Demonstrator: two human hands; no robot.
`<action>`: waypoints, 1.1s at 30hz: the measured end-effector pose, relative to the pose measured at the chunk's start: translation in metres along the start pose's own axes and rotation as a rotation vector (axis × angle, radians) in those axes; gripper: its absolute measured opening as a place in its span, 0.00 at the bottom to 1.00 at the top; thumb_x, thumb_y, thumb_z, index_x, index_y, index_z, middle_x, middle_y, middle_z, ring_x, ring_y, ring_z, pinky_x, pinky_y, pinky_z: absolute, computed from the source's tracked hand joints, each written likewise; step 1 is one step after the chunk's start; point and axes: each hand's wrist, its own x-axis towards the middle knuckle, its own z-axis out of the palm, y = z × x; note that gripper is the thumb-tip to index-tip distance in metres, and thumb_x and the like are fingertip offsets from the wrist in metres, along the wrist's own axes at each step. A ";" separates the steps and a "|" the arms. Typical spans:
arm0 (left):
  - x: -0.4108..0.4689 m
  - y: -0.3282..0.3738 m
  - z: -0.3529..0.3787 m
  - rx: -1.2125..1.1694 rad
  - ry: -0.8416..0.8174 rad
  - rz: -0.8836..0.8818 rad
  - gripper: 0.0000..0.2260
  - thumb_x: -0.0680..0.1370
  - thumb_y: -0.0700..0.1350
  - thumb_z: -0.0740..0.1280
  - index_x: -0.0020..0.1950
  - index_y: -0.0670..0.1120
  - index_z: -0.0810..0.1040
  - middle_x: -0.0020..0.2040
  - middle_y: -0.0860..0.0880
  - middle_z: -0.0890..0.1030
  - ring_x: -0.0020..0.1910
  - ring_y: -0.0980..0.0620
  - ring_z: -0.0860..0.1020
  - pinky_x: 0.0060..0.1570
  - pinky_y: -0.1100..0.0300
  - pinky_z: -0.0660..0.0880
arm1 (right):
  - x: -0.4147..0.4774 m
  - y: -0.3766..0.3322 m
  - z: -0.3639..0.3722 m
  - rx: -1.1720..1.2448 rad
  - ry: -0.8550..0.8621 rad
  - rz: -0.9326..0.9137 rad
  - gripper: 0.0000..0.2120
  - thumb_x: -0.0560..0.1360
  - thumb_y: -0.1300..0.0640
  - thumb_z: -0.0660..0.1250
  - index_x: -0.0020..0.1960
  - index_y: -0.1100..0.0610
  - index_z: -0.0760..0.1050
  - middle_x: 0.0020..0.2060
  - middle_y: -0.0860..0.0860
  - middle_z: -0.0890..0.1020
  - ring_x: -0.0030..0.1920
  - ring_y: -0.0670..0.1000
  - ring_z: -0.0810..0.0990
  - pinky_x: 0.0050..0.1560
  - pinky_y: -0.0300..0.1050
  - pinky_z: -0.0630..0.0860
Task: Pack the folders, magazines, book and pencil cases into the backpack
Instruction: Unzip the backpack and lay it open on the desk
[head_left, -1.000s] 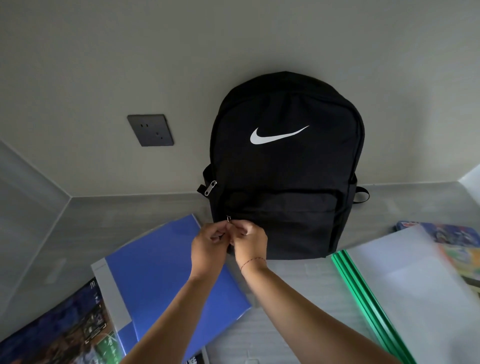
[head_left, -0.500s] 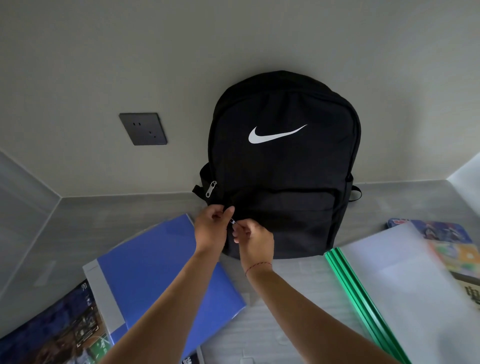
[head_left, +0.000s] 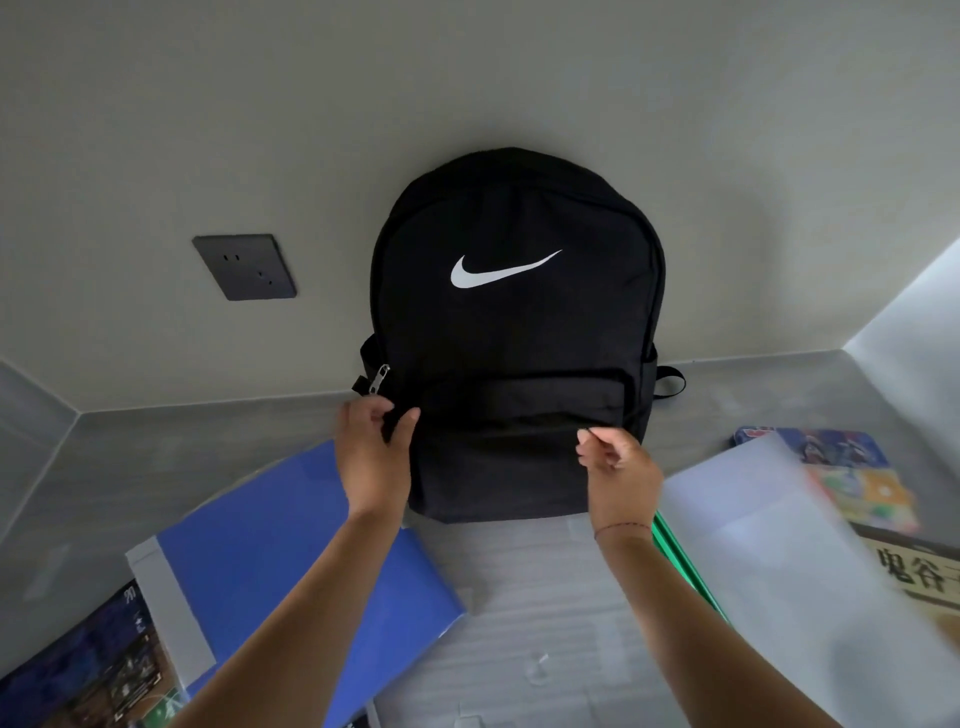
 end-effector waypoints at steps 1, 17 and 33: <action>-0.003 0.001 0.004 0.103 0.020 0.166 0.13 0.73 0.49 0.72 0.53 0.46 0.76 0.50 0.51 0.75 0.49 0.50 0.75 0.52 0.52 0.75 | 0.000 0.000 -0.003 0.015 -0.010 0.014 0.05 0.74 0.57 0.68 0.47 0.56 0.81 0.35 0.50 0.83 0.40 0.51 0.83 0.47 0.45 0.80; 0.000 0.034 0.054 0.388 -0.180 0.721 0.05 0.67 0.45 0.76 0.40 0.47 0.84 0.36 0.53 0.83 0.40 0.48 0.79 0.45 0.57 0.70 | 0.023 0.000 -0.035 -0.003 0.017 0.042 0.06 0.76 0.53 0.65 0.45 0.53 0.79 0.33 0.47 0.82 0.38 0.48 0.82 0.41 0.35 0.72; 0.024 0.014 -0.026 -0.179 0.103 -0.156 0.09 0.74 0.51 0.70 0.52 0.49 0.77 0.51 0.51 0.79 0.50 0.52 0.78 0.48 0.61 0.73 | 0.017 -0.023 -0.010 -0.229 0.178 -0.336 0.15 0.67 0.55 0.74 0.52 0.56 0.77 0.48 0.55 0.78 0.49 0.59 0.77 0.49 0.55 0.74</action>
